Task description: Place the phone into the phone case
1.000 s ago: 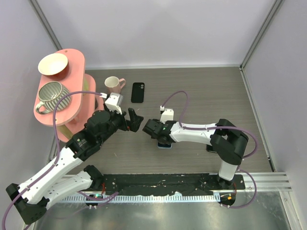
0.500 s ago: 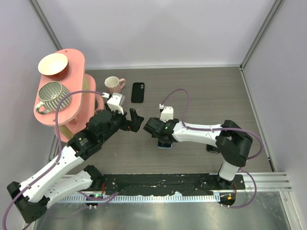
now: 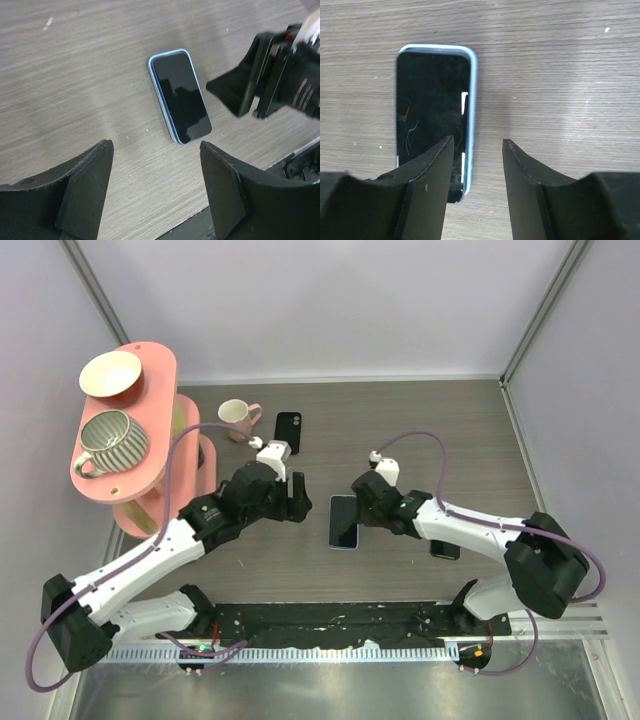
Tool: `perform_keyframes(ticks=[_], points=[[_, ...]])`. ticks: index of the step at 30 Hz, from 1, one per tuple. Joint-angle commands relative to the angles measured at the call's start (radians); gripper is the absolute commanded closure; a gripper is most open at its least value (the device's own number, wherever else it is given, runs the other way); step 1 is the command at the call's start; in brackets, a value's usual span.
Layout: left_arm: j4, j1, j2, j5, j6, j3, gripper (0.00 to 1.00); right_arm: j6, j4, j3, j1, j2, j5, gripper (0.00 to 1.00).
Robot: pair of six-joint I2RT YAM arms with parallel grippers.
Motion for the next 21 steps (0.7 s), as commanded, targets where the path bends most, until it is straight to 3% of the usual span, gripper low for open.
perform_keyframes(ticks=[1,2,9,16,21], points=[[0.039,-0.004,0.052,0.095,-0.093,-0.028,0.3,-0.105,0.166,-0.06,-0.086,-0.075,-0.199,0.52],[0.084,-0.003,0.081,0.114,-0.102,-0.039,0.34,-0.114,0.167,-0.064,-0.091,-0.078,-0.205,0.52],[0.225,-0.003,0.251,0.192,-0.19,-0.089,0.4,-0.171,0.216,-0.156,-0.096,-0.105,-0.328,0.5],[0.265,0.022,0.41,0.252,-0.239,-0.037,0.41,-0.209,0.278,-0.248,-0.096,-0.178,-0.457,0.26],[0.294,0.082,0.475,0.338,-0.27,-0.008,0.41,-0.22,0.276,-0.256,-0.068,-0.124,-0.466,0.23]])
